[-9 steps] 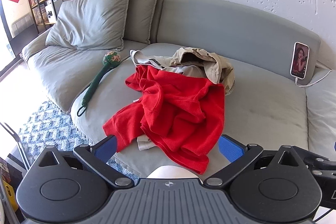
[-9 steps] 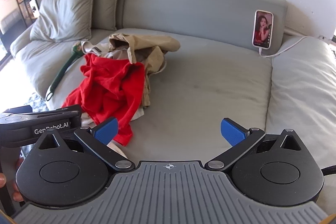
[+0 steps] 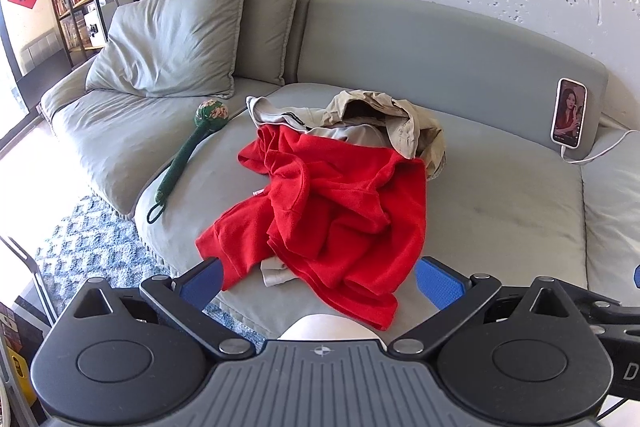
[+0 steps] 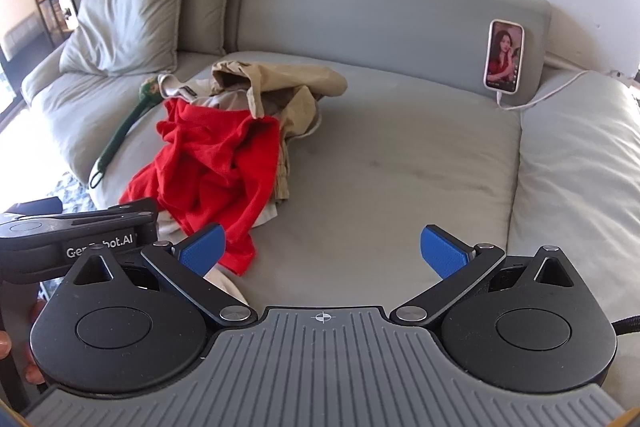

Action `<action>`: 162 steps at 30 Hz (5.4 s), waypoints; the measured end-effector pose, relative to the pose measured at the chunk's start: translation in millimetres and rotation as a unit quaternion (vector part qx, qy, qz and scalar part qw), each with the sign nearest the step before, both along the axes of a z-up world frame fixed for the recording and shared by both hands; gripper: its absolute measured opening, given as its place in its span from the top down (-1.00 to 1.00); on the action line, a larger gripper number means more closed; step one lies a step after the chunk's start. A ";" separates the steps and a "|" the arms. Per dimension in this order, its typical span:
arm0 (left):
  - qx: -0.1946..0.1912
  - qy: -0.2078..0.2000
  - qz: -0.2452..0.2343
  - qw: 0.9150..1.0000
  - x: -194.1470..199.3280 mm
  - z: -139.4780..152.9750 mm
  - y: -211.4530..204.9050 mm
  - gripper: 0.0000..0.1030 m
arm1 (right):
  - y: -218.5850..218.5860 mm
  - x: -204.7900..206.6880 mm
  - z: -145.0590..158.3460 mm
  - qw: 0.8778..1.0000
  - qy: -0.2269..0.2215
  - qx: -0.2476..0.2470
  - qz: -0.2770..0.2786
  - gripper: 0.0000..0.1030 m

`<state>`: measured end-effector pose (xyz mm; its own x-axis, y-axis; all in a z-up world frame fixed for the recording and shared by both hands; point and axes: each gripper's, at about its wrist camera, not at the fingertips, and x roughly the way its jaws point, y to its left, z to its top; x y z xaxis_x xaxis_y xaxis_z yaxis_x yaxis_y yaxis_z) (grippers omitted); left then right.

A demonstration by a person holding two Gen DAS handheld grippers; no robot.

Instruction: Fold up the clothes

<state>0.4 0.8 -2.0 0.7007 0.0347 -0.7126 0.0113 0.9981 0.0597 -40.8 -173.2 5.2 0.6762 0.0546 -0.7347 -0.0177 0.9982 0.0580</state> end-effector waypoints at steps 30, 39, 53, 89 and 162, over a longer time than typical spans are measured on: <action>0.001 0.004 0.017 1.000 1.4 0.5 3.9 -0.99 | 7.4 1.2 3.5 1.000 0.008 -0.002 0.017 -1.00; 0.002 0.004 0.017 1.000 0.8 -0.1 3.3 -0.99 | 7.0 0.8 3.8 1.000 0.008 -0.002 0.014 -1.00; 0.001 0.009 0.016 1.000 2.5 -3.3 3.7 -0.99 | 7.4 2.4 0.9 1.000 0.011 -0.001 0.014 -1.00; -0.135 -0.023 0.098 0.986 83.1 -44.8 66.9 -0.98 | 39.7 162.2 -45.5 0.992 -0.093 0.077 0.046 -0.99; -0.218 -0.094 -0.092 0.967 35.9 0.0 56.1 -0.98 | 18.0 87.6 237.0 0.952 -0.292 0.073 -0.052 0.93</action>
<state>36.4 56.9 -1.9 0.7847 -0.3783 -0.4910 0.2207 0.9108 -0.3489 46.8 -155.2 242.2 0.9743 0.0388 -0.2218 0.0082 0.9782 0.2073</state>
